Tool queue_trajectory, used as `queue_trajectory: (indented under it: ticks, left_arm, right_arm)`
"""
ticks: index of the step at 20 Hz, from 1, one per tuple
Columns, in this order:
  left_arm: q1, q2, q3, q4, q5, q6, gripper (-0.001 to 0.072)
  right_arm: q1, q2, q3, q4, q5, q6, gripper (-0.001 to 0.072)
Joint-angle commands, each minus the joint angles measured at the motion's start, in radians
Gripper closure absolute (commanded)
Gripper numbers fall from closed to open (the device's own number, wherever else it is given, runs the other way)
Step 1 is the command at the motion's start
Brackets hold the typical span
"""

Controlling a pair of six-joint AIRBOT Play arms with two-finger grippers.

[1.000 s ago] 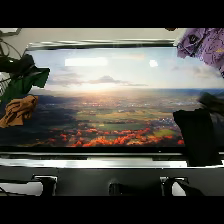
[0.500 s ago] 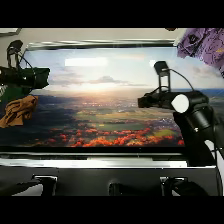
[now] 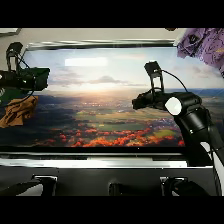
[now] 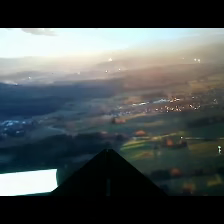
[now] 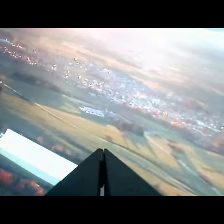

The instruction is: Fold the clothes and pants, and hang the long-sleeved shirts on hangers.

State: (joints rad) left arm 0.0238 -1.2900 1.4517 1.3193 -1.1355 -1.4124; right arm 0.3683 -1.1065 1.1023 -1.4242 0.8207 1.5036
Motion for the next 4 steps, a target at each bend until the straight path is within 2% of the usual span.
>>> queue_trajectory:
  ticks: [1,4]
  left_arm:
    - [0.0,0.001,-0.002,0.001,0.003,0.003,0.0691]
    - [0.0,0.001,-0.002,0.001,0.003,0.003,0.0691]
  right_arm:
    - [0.002,-0.001,0.001,-0.001,-0.001,0.0,0.068]
    - [0.002,-0.001,0.001,-0.001,-0.001,0.0,0.068]
